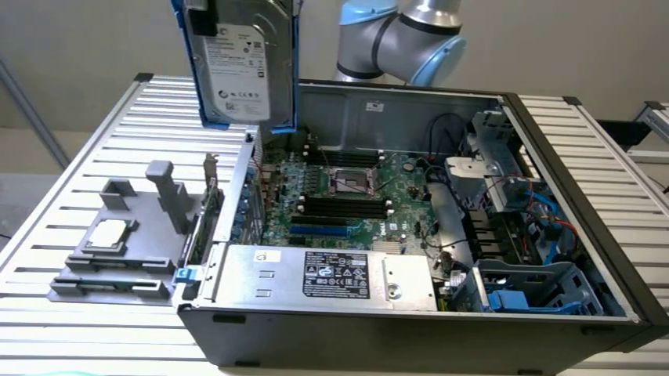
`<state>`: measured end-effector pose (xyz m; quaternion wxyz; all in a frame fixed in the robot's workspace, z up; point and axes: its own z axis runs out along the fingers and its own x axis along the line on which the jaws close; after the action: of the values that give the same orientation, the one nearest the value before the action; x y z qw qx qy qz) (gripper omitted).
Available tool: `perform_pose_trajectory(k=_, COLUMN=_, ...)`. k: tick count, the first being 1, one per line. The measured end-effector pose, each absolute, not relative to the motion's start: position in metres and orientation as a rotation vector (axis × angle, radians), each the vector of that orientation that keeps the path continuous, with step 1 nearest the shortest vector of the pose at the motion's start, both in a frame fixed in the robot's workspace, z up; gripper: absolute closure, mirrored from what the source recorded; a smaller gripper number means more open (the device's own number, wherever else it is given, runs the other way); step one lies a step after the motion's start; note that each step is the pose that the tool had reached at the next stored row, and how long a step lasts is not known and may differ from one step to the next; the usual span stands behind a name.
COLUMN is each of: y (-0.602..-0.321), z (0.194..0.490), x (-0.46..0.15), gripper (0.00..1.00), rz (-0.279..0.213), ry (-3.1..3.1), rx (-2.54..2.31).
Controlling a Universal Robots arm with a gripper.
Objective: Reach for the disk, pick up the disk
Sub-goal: 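Pick up the disk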
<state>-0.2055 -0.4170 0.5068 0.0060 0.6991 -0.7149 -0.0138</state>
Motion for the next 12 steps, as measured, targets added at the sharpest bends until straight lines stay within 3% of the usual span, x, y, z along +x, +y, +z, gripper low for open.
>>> perform_pose_trajectory(k=12, y=-0.422, z=0.498, x=-0.151, gripper=0.67, rz=-0.043, ry=-2.238, rx=2.188)
